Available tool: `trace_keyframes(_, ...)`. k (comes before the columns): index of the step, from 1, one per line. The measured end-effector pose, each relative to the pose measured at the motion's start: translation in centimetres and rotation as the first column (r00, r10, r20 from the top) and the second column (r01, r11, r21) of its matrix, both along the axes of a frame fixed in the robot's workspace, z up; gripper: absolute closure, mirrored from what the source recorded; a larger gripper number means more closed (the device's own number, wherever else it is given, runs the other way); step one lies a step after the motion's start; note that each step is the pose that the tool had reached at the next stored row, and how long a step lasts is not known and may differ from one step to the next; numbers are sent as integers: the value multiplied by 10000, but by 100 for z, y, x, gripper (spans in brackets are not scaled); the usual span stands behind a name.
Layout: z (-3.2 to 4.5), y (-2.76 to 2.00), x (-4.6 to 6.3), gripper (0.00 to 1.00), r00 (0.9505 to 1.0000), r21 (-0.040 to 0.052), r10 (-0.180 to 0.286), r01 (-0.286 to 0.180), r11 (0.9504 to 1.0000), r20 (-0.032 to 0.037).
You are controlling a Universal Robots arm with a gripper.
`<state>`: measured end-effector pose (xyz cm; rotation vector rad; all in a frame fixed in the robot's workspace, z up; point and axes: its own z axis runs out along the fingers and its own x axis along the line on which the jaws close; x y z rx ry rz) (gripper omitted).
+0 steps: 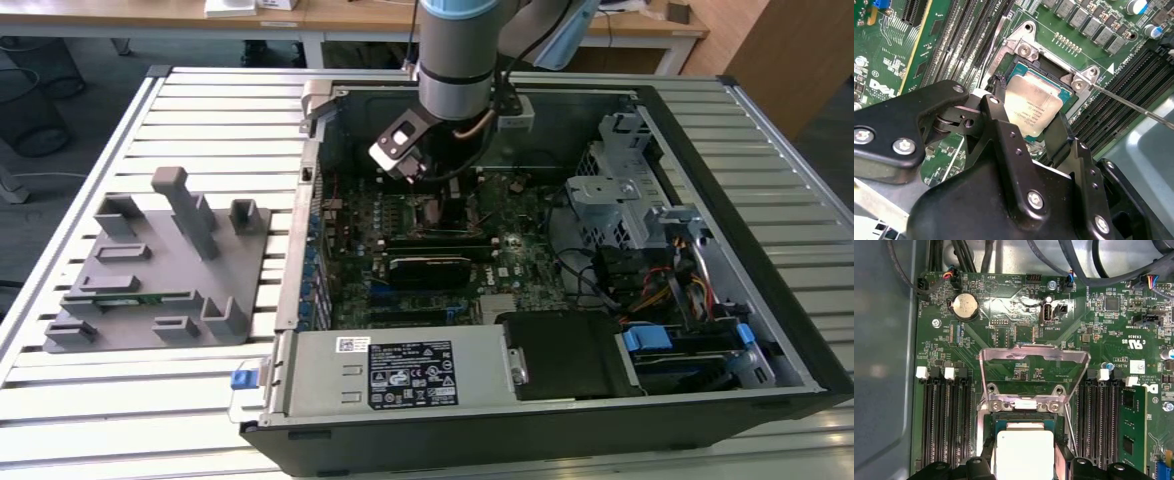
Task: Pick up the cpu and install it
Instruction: 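Place the cpu into insertion slot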
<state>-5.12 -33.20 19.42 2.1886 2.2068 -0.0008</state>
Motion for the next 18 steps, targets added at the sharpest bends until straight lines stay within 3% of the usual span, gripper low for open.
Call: trace_keyframes(18,-41,-1,15,45,10000,-3,-37,37,10000,-2)
